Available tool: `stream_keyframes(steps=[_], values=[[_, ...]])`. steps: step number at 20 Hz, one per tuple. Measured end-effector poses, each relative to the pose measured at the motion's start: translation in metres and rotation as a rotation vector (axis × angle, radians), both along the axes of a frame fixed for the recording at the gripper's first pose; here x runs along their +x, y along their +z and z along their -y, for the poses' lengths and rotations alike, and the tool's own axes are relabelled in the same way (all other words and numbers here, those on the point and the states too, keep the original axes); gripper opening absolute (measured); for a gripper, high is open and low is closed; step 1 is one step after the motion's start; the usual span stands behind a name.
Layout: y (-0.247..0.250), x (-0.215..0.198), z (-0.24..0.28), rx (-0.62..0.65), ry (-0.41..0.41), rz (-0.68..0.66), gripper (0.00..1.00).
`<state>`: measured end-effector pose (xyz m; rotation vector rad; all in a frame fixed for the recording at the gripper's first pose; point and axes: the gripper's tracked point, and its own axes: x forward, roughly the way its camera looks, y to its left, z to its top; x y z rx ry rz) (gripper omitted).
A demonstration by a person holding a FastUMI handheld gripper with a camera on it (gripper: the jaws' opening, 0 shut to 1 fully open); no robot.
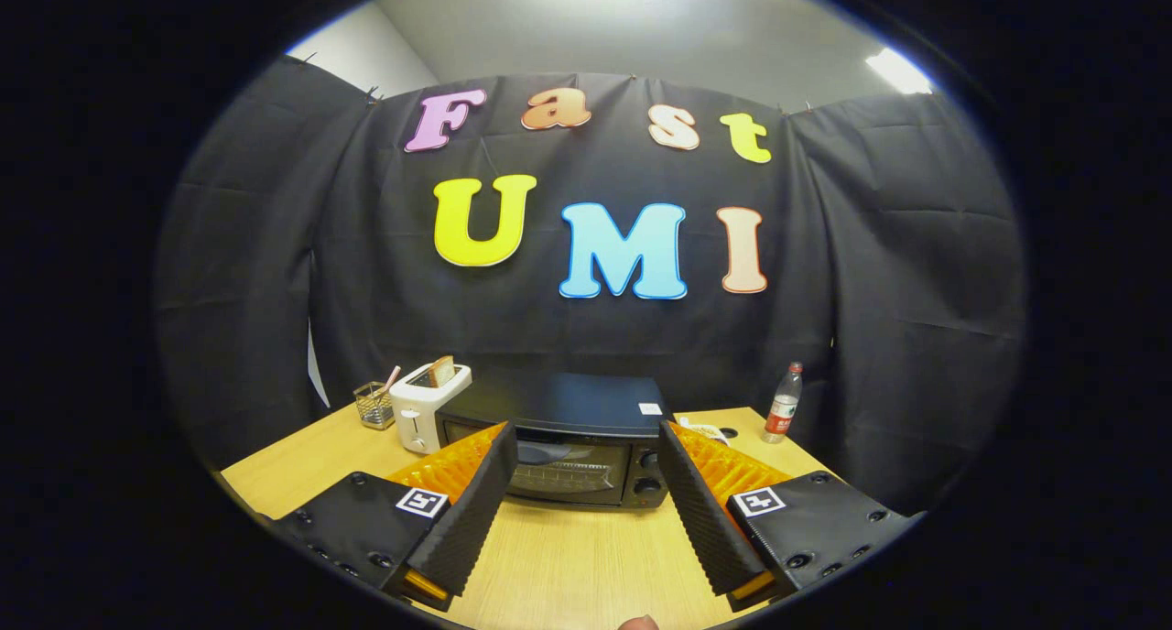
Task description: Open the toaster oven, put the food inside, and close the toaster oven door.
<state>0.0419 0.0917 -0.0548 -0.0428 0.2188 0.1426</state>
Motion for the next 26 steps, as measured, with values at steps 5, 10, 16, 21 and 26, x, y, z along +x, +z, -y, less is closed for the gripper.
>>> stream_keyframes(steps=[5, 10, 16, 21, 26], values=[[0.014, -0.018, 0.033, -0.011, -0.030, 0.020, 0.97], [0.018, -0.033, 0.056, -0.003, -0.047, 0.031, 0.97], [0.022, -0.041, 0.072, 0.020, -0.061, 0.042, 0.97], [0.015, -0.042, 0.077, 0.021, -0.067, 0.024, 0.97], [0.014, -0.042, 0.078, 0.032, -0.069, 0.024, 0.97]])
